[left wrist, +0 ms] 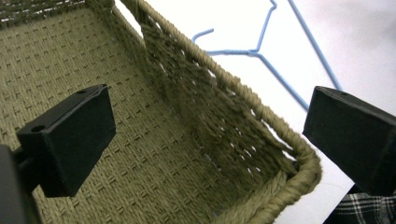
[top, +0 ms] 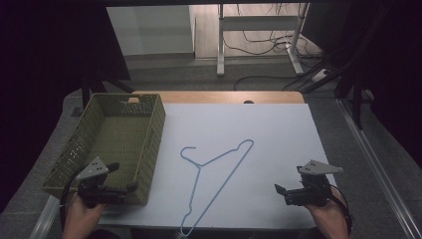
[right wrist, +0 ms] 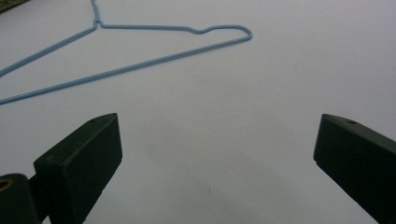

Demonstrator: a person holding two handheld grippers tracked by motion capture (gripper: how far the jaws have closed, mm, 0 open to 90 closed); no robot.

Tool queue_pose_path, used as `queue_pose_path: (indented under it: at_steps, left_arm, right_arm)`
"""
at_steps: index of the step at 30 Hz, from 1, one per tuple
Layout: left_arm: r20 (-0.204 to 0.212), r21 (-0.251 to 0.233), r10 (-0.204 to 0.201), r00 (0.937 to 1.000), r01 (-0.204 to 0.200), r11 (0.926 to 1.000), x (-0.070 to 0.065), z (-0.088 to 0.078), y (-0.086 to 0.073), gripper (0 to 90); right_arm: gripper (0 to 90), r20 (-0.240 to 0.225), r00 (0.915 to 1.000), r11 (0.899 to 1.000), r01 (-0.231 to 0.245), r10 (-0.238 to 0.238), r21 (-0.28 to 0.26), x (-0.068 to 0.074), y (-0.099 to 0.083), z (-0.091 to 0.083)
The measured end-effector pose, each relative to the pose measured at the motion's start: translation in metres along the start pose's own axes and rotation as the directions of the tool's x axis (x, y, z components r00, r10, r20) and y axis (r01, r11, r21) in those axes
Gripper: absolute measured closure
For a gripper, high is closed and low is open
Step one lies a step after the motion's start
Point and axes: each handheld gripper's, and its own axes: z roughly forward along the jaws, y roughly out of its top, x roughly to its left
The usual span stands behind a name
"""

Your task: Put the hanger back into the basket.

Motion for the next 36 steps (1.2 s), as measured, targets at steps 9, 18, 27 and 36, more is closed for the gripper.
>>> queue_pose_path:
  at_steps: [9, 18, 27, 36]
  left_arm:
    - [-0.003, 0.038, -0.008, 1.0000, 0.008, 0.9993, -0.001, 0.001, 0.004, 2.2]
    - [-0.036, 0.056, -0.011, 0.9993, 0.013, 0.9983, -0.005, 0.002, 0.008, 1.8]
    - [-0.041, 0.069, 0.002, 0.9991, 0.000, 0.9976, -0.012, 0.005, 0.017, 1.4]
    - [-0.013, 0.076, 0.026, 0.9996, -0.025, 0.9968, -0.021, 0.008, 0.028, 1.2]
  right_arm:
    - [0.6, 0.003, 0.9999, 1.000, 0.012, -0.012, -0.005, 0.002, 0.001, 0.000]
    - [0.5, 0.004, 0.9999, 1.000, 0.013, -0.013, -0.009, 0.002, 0.001, -0.001]
    - [0.5, 0.012, 0.9999, 1.000, 0.011, -0.011, -0.009, 0.002, 0.001, -0.001]
    - [0.4, 0.026, 0.9996, 1.000, 0.006, -0.006, -0.008, -0.001, 0.000, -0.001]
